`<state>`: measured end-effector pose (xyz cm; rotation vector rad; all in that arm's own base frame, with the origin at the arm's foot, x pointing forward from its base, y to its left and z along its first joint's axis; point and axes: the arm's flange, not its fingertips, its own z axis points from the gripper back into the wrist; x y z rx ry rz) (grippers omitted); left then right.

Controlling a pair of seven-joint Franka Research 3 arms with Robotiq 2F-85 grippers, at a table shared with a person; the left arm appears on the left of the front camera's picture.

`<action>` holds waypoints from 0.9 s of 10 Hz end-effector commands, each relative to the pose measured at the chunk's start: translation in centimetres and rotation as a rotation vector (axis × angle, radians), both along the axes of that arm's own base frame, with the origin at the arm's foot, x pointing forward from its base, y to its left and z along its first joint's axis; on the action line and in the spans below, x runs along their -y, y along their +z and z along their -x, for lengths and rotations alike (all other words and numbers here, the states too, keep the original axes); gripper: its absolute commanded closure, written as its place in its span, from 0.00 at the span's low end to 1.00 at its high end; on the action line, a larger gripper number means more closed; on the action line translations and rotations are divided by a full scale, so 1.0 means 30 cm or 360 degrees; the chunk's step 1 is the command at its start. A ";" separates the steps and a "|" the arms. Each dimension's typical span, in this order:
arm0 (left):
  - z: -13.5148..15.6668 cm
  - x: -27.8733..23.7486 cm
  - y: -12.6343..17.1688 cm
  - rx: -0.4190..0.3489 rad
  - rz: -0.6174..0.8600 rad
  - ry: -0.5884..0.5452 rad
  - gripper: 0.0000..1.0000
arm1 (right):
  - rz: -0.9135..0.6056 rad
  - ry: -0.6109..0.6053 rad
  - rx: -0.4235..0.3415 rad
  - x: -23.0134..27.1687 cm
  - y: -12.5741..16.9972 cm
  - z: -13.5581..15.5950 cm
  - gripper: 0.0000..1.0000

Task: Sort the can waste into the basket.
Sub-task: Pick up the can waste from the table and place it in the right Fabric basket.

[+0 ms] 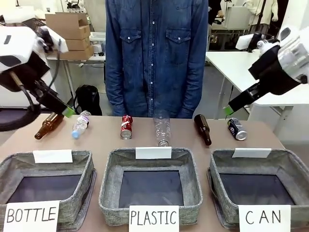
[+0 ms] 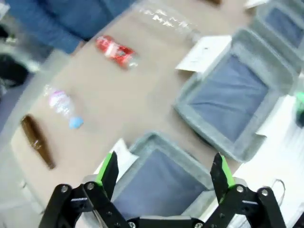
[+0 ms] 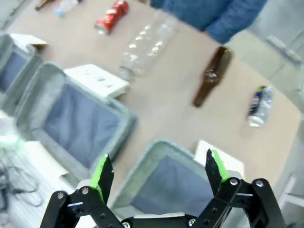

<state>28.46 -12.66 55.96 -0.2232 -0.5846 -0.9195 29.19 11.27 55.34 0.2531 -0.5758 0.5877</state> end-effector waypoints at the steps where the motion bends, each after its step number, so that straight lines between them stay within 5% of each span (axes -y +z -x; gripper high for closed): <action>1: -0.065 -0.217 0.021 -0.0726 0.0605 -0.0529 0.00 | -0.0679 0.0121 -0.0393 0.181 0.042 0.018 0.00; 3: -0.149 -0.429 -0.076 -0.1028 0.1221 -0.0357 0.00 | -0.1460 -0.0277 -0.0890 0.424 0.053 0.022 0.00; 5: -0.171 -0.560 -0.129 -0.0998 0.1806 -0.0183 0.00 | -0.1747 -0.0452 -0.1141 0.569 0.007 0.014 0.00; 7: -0.144 -0.617 -0.118 -0.0866 0.2113 0.0003 0.00 | -0.1864 -0.0504 -0.1091 0.632 -0.026 0.003 0.00; 9: -0.136 -0.588 -0.072 -0.0818 0.1931 0.0108 0.00 | -0.1834 -0.0564 -0.0932 0.611 -0.032 -0.005 0.00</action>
